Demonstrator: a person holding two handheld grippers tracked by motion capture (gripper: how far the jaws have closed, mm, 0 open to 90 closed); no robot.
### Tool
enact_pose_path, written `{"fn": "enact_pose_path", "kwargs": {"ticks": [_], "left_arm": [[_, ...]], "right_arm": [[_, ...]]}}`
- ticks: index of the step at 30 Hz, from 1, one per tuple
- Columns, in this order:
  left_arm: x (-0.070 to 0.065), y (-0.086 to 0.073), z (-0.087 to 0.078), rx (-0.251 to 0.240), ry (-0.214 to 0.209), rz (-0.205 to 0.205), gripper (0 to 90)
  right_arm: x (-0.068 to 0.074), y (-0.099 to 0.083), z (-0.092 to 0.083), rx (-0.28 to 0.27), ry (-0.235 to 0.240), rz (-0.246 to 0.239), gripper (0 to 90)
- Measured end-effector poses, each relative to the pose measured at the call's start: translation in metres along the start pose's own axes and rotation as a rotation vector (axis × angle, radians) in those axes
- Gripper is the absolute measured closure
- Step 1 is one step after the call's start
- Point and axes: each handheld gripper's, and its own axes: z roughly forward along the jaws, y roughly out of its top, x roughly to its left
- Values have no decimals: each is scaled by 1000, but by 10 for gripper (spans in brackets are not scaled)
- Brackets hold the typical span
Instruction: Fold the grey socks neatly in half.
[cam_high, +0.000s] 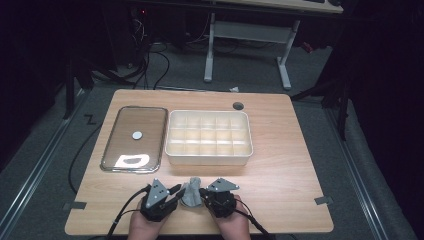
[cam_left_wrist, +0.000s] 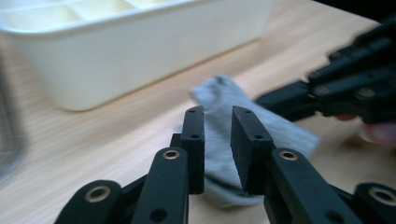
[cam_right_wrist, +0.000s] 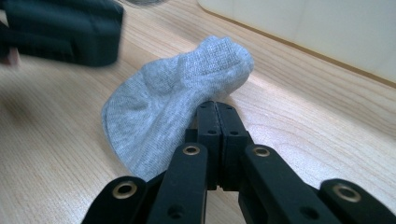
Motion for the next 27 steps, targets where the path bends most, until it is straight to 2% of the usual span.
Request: {"fn": "enact_pose_path", "kwargs": {"ticks": [1,3,5,6,17,27], "left_arm": [[4,-2,0,28,30,2,771],[10,-7,6,117,59,6,788],[11,-11,13,173,59,-2,792],[7,-13,18,194,53,15,794],[-4,-12,22,189,10,22,794],[-12,-10,23,177,-1,36,797]], "right_arm": [[0,0,0,1,0,1,900],[0,-1,0,1,1,-2,899],[0,-1,0,3,1,2,898],[1,-1,-1,2,0,5,890],[4,3,-5,-5,-8,-18,892],[12,8,-7,-8,-30,-58,892]]}}
